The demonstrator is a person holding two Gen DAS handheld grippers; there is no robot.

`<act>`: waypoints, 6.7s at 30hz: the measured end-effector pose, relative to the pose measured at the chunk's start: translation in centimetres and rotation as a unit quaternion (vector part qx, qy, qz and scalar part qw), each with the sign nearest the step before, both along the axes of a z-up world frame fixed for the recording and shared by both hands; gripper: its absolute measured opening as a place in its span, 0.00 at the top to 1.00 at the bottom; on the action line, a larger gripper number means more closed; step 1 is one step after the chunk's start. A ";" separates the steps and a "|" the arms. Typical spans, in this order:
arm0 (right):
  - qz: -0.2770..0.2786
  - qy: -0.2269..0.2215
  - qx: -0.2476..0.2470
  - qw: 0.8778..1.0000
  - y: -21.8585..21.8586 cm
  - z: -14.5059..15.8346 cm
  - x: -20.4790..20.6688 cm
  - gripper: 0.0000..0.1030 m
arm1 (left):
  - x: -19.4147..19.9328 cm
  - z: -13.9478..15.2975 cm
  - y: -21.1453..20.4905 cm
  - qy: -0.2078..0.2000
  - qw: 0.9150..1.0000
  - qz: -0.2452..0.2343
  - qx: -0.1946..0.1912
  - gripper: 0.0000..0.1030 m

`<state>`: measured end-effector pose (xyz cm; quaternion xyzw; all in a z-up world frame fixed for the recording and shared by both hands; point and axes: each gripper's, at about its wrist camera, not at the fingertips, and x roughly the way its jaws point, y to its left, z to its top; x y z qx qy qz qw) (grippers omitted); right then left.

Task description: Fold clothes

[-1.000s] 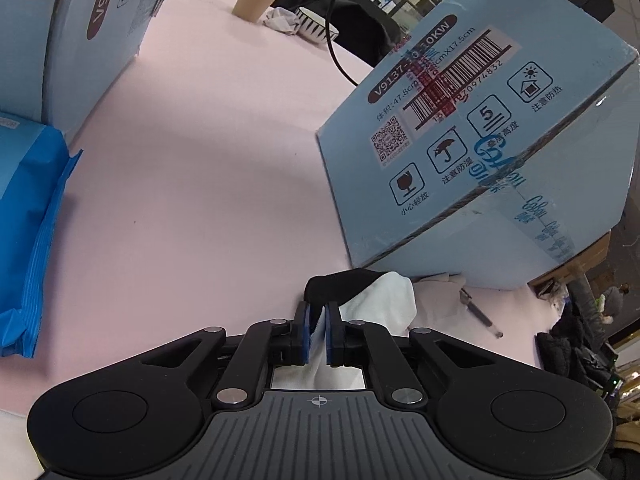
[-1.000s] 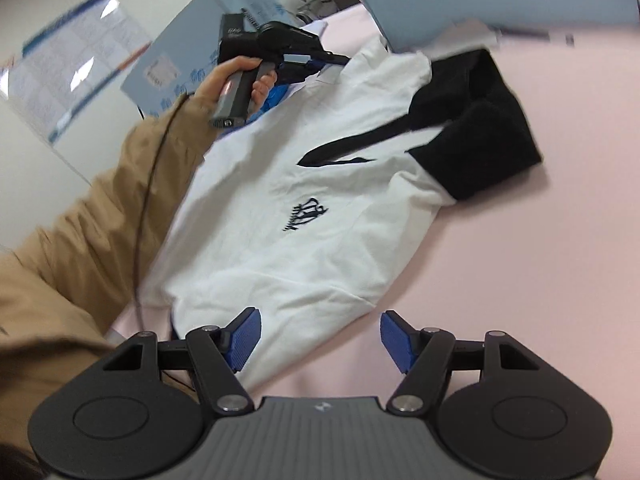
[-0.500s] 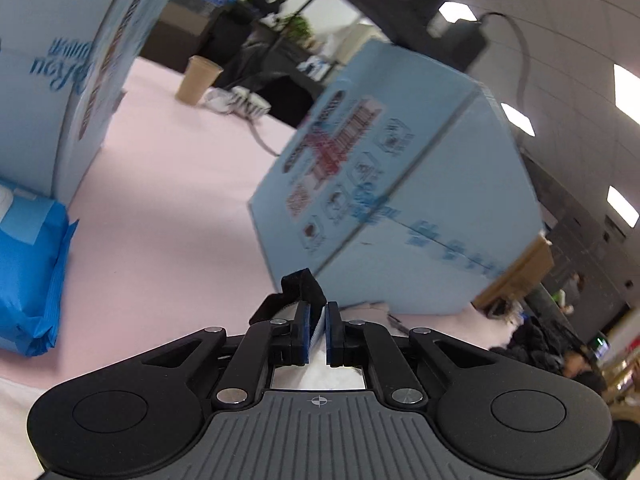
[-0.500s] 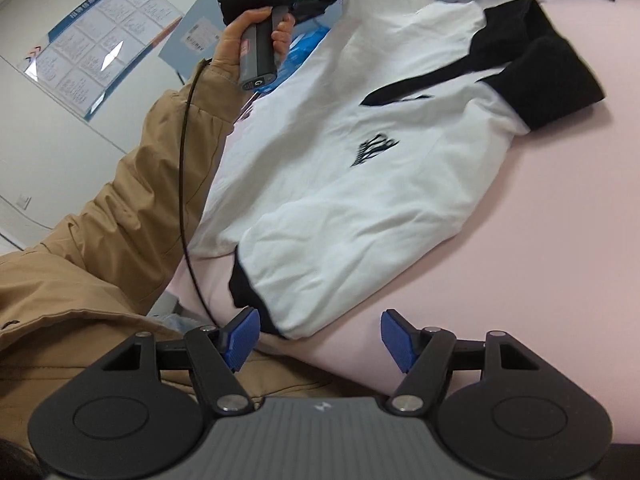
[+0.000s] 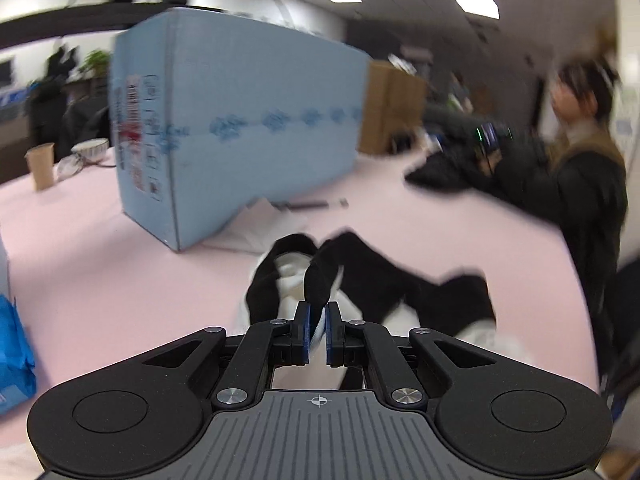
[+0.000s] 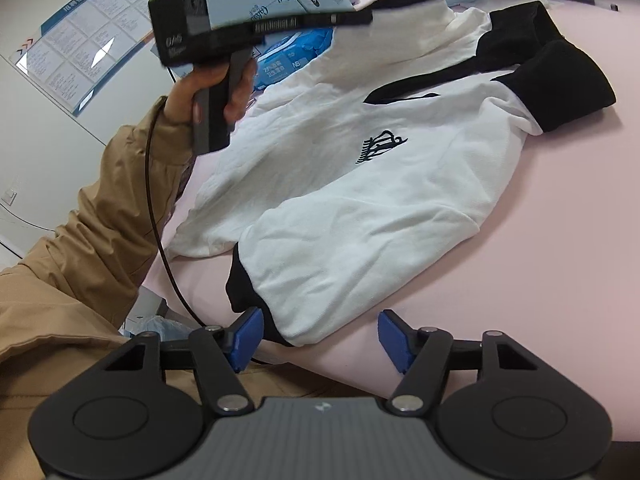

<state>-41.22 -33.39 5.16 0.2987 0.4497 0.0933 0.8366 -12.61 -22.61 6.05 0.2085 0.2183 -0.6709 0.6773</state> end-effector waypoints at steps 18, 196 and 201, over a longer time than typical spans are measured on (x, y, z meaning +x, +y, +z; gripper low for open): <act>-0.095 -0.126 0.008 0.987 -8.2 7.5 2.7 0.33 | 0.2 1.3 3.8 0.085 0.993 -0.066 0.046 0.82; -0.090 -0.082 0.159 0.980 -14.5 -1.3 12.4 0.32 | 0.5 0.1 14.9 0.067 0.941 0.329 -0.029 0.53; -0.049 -0.034 0.165 0.984 -12.3 -3.6 16.4 0.32 | -0.1 -0.2 11.3 0.062 0.950 0.306 -0.021 0.48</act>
